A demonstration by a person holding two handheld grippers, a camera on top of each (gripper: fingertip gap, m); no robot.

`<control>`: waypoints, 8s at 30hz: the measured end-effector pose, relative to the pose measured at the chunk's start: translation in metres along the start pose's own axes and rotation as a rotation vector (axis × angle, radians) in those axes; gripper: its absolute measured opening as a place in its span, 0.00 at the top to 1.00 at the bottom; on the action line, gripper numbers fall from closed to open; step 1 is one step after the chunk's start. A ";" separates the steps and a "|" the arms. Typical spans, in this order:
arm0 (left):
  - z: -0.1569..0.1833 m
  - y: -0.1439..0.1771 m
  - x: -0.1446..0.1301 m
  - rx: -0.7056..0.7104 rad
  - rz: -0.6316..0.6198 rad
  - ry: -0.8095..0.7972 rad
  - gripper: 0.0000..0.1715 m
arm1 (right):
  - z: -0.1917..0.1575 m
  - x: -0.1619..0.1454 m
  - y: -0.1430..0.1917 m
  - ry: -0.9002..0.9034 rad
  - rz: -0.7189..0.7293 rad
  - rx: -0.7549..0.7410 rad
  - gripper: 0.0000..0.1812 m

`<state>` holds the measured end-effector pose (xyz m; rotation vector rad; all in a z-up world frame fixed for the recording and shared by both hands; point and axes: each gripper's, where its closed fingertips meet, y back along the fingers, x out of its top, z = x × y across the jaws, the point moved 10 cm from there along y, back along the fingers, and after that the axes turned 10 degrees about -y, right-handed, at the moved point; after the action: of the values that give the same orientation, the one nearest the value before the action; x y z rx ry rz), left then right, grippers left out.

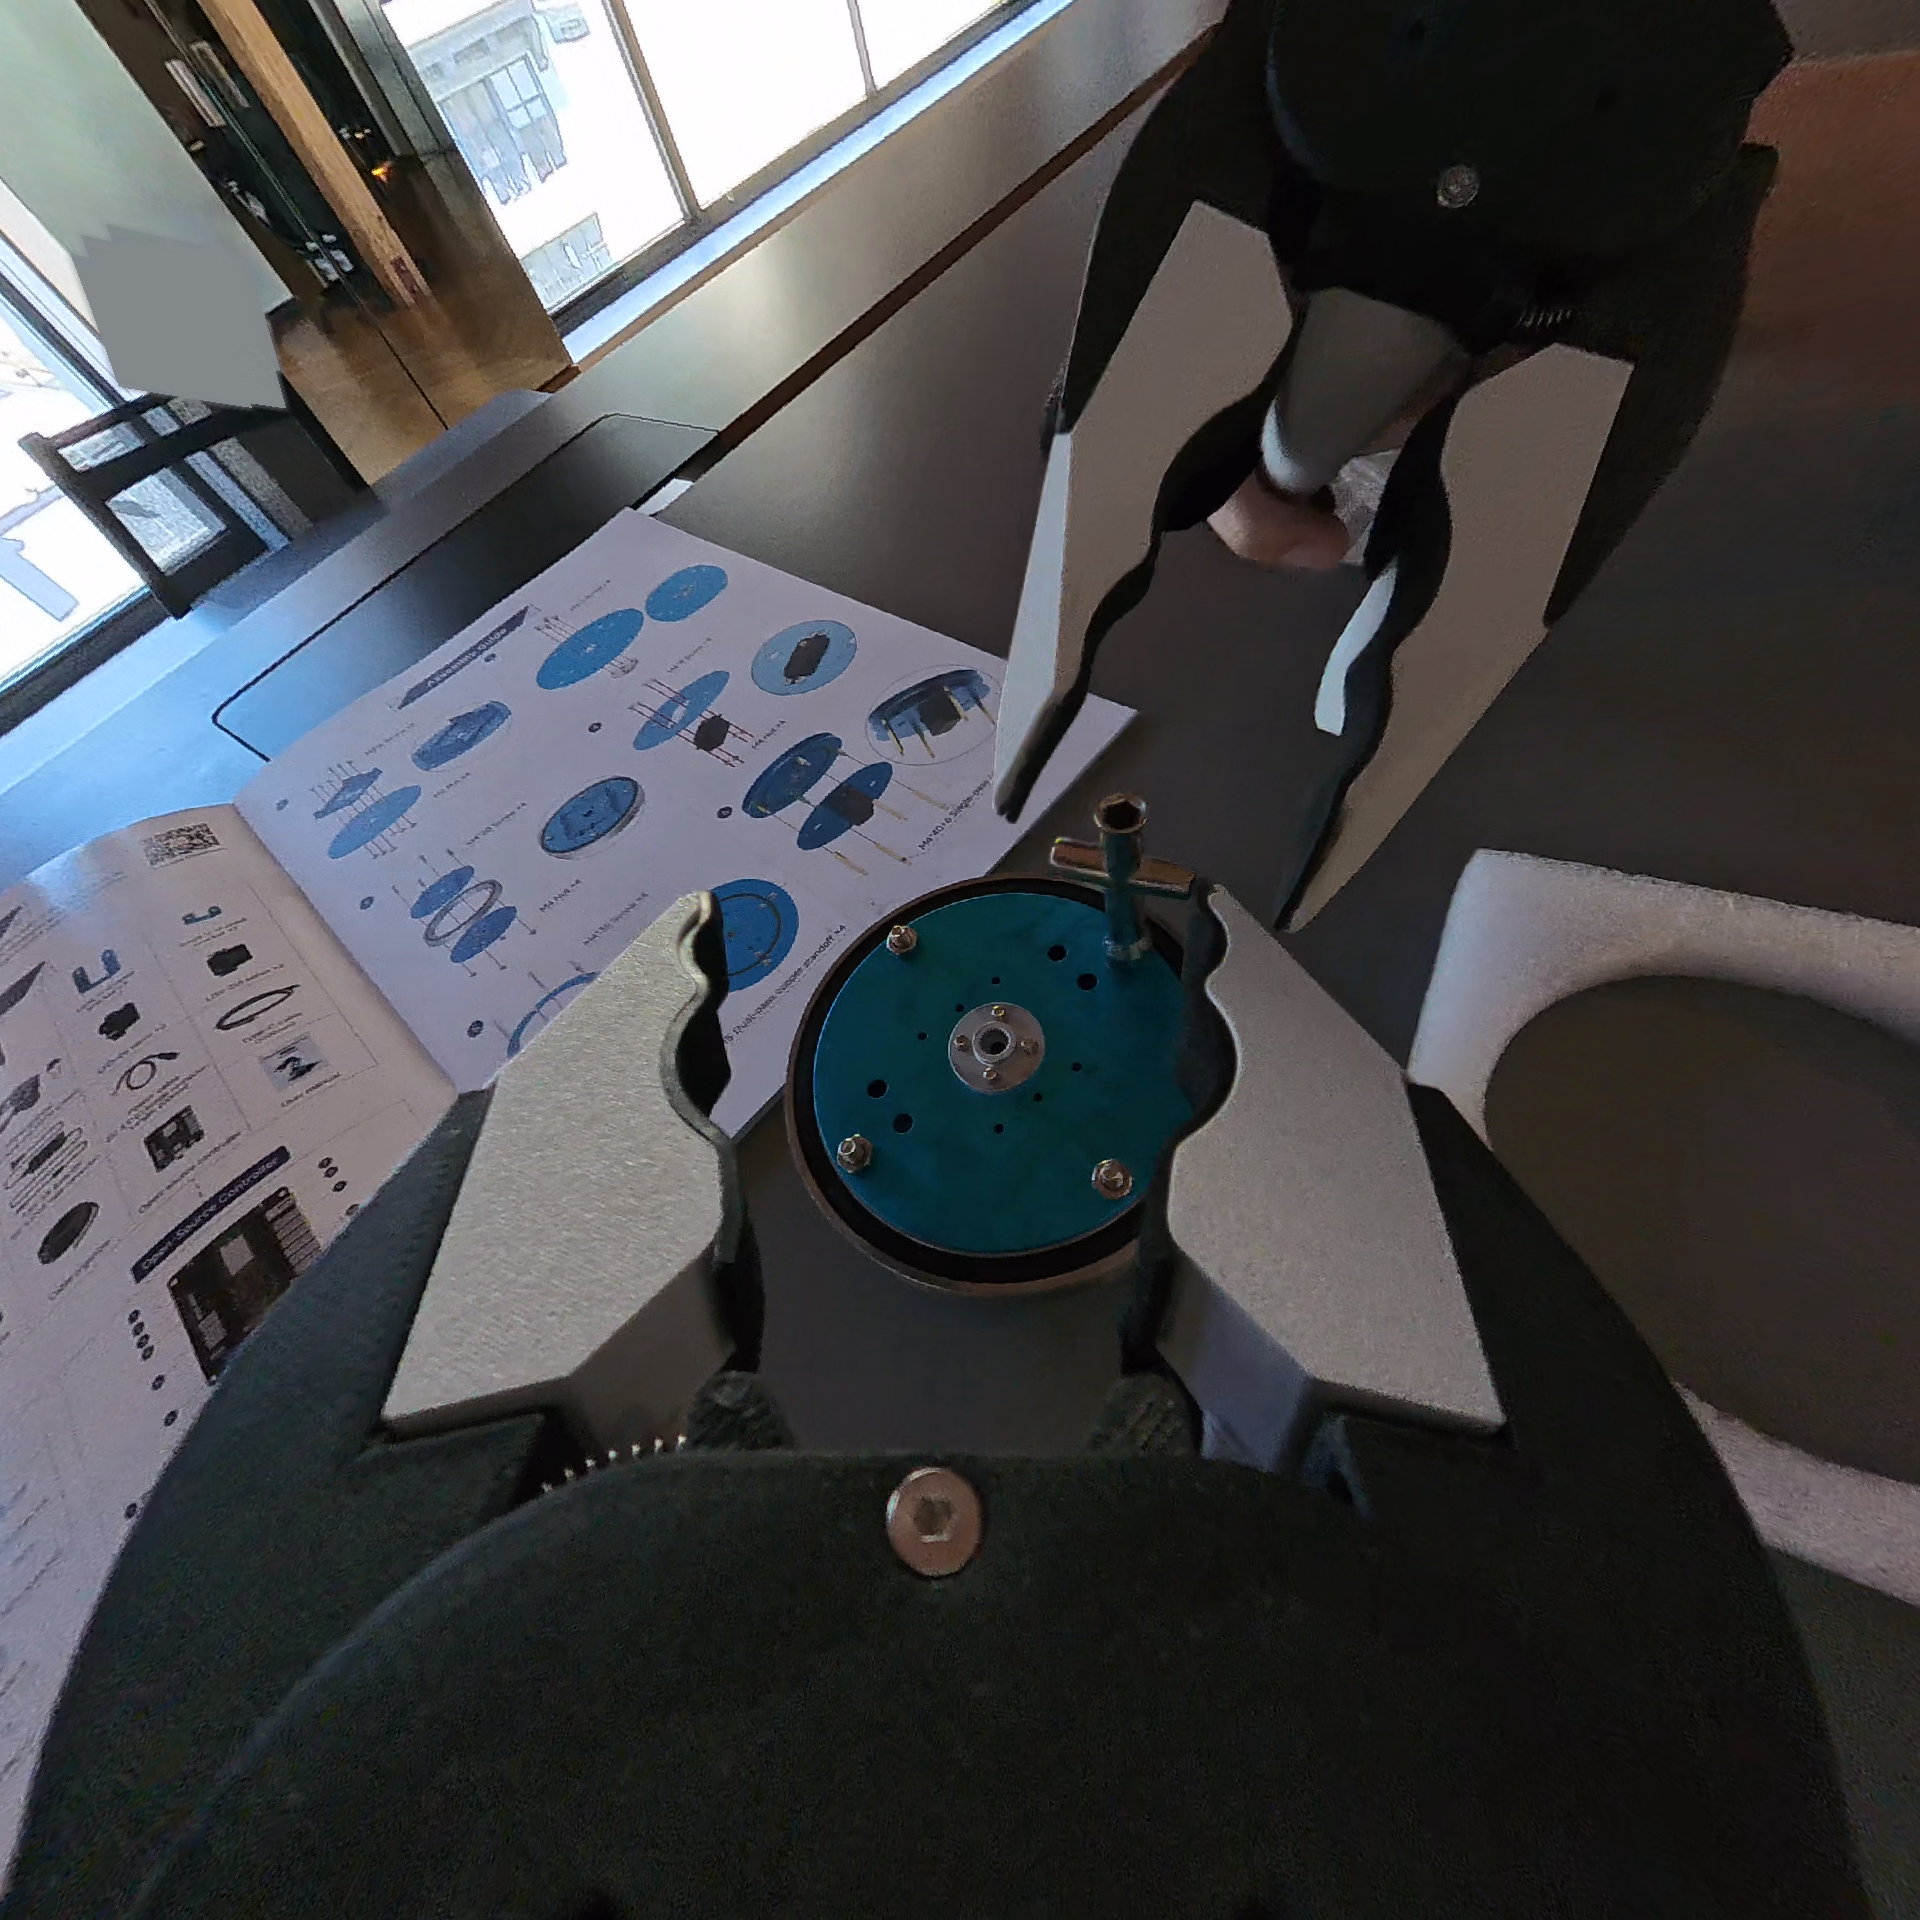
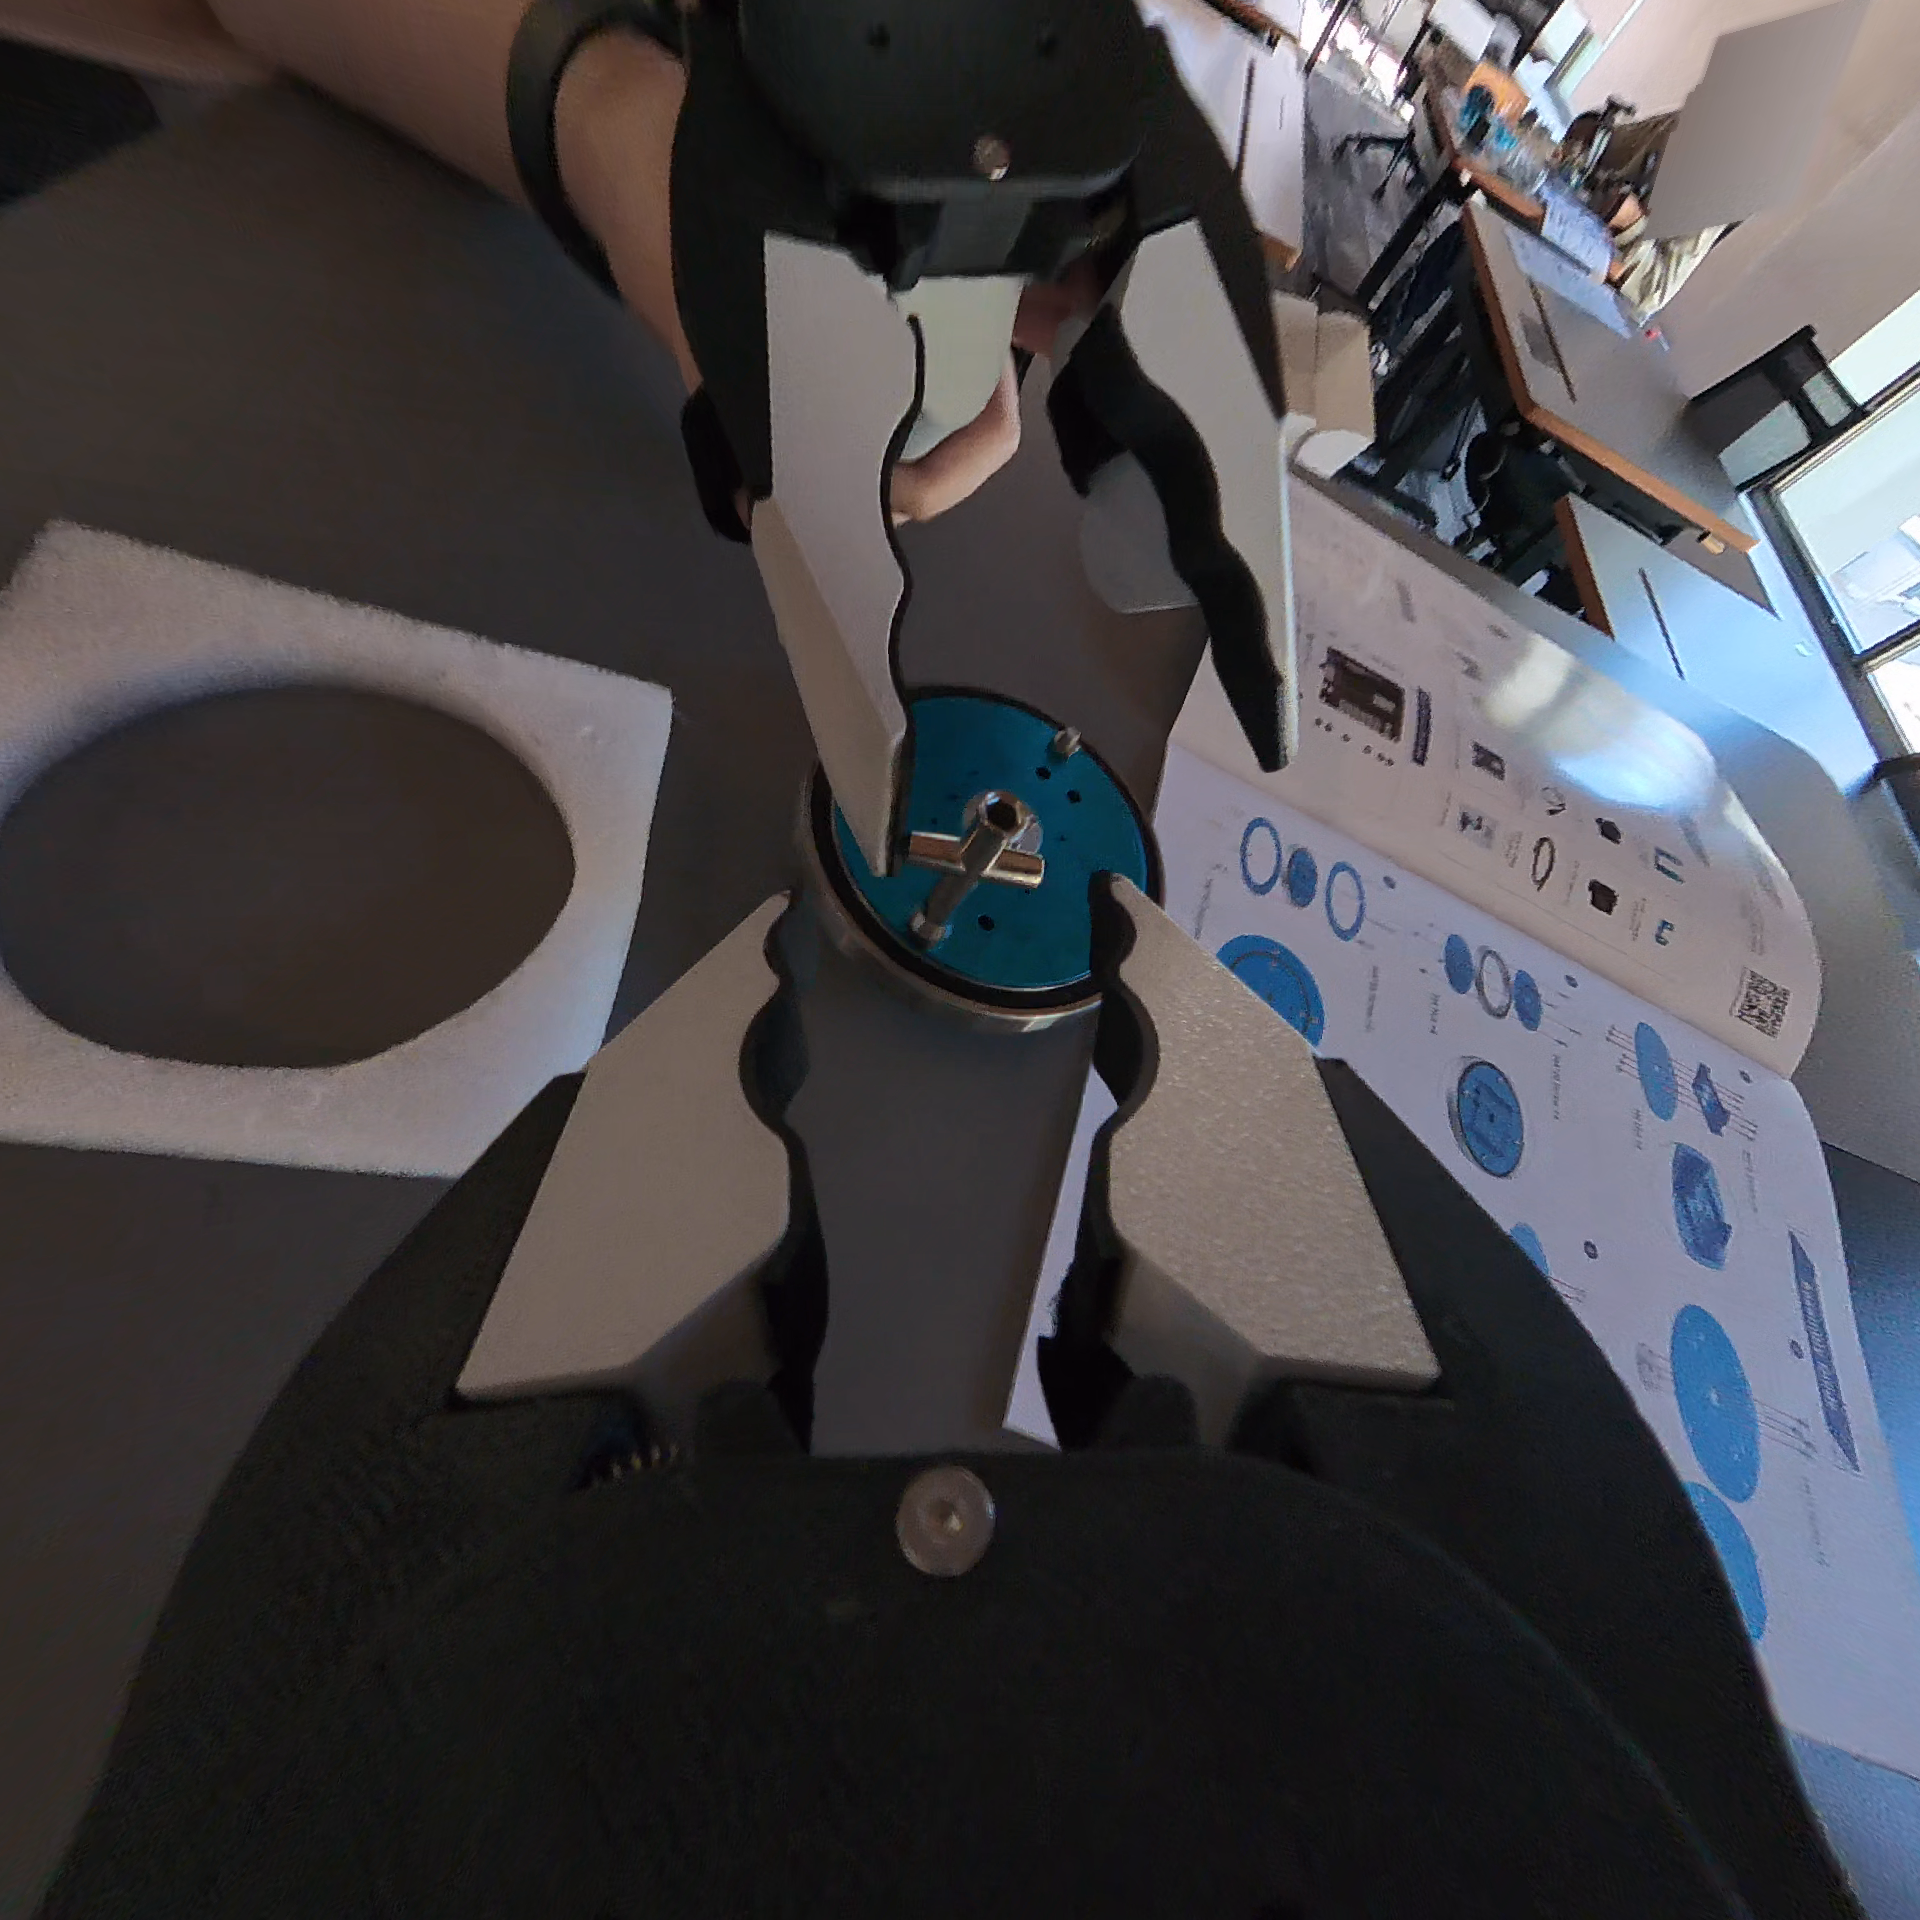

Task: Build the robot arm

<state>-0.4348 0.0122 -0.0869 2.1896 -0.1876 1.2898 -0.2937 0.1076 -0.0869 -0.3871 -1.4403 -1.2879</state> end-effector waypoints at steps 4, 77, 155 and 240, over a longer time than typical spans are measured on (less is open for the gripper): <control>0.005 0.005 0.004 -0.075 0.029 -0.026 0.45 | -0.005 0.010 0.009 0.043 -0.065 -0.033 0.72; -0.092 0.053 -0.039 -0.167 0.399 0.337 0.53 | 0.008 0.084 -0.052 0.059 -0.922 0.146 0.88; -0.005 0.004 -0.006 -0.159 0.027 0.047 0.52 | 0.019 0.039 0.017 0.254 -0.144 0.163 0.83; -0.019 0.011 -0.034 -0.344 -0.120 -0.063 0.45 | 0.032 0.073 -0.041 0.162 -0.775 0.319 0.96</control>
<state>-0.4714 0.0083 -0.1036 1.9179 -0.2762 1.0375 -0.3672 0.0911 -0.0378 0.5334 -1.6841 -1.5954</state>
